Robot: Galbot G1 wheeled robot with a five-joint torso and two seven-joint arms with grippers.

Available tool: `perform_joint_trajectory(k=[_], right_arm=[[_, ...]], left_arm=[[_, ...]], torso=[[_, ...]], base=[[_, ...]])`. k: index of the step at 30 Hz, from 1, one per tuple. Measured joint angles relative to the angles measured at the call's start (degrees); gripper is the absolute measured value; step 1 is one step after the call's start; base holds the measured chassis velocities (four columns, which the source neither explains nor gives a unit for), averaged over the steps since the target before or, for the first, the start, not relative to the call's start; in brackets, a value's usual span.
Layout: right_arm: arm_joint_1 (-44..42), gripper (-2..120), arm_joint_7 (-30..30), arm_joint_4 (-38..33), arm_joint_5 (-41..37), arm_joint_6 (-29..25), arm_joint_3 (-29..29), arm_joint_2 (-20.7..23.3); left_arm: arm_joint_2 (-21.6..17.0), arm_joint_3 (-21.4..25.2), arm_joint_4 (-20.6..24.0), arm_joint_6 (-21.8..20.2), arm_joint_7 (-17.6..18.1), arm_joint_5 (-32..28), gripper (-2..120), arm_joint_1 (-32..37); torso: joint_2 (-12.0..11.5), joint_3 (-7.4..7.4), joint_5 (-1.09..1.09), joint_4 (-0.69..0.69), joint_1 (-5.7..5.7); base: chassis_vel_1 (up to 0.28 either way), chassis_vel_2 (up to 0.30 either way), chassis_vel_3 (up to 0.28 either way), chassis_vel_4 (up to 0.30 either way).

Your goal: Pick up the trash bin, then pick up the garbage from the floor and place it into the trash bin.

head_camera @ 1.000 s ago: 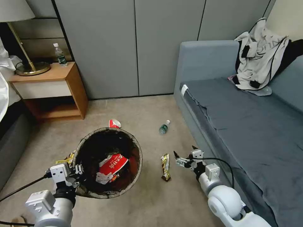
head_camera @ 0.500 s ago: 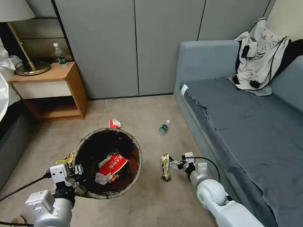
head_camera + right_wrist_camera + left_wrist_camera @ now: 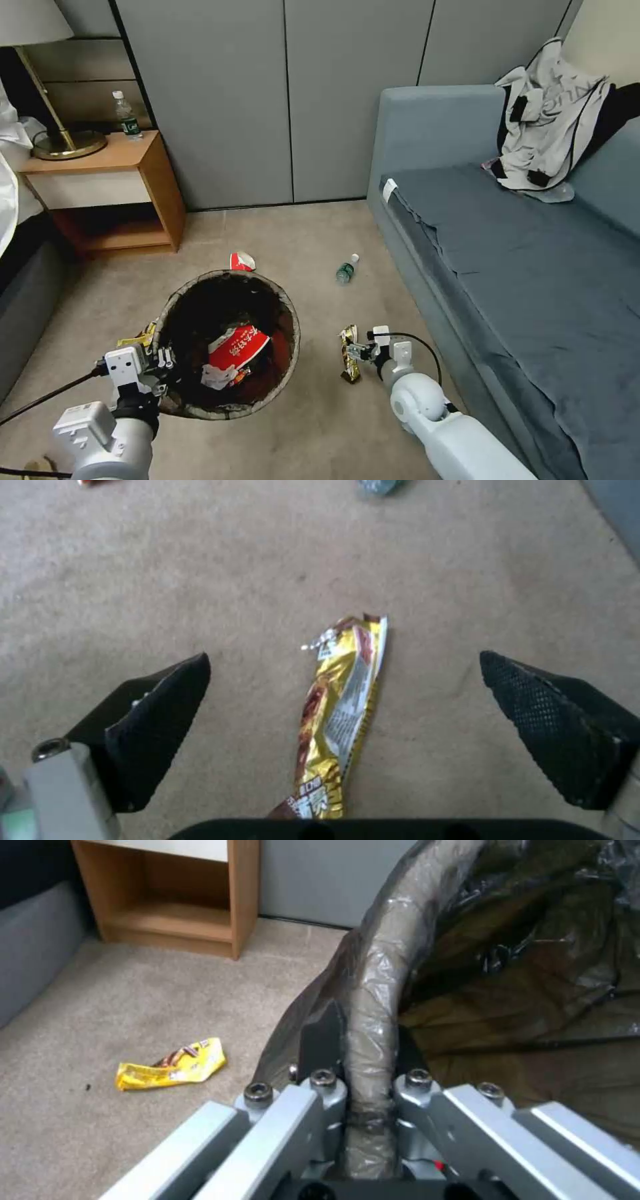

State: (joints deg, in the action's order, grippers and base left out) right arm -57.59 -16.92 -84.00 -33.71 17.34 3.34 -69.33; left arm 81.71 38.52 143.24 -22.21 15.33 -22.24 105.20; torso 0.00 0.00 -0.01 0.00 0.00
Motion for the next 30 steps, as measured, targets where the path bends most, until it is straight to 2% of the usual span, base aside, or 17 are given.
perform_joint_trajectory(k=[30], right_arm=[[6.7,100,0.2,22.6,4.1,-3.9,-1.5,-12.2]], left_arm=[[0.2,-0.4,0.0,0.1,0.0,-0.1,3,-0.4]], torso=[[0.0,0.0,0.01,0.0,0.0]], base=[[0.0,0.0,0.0,0.0]])
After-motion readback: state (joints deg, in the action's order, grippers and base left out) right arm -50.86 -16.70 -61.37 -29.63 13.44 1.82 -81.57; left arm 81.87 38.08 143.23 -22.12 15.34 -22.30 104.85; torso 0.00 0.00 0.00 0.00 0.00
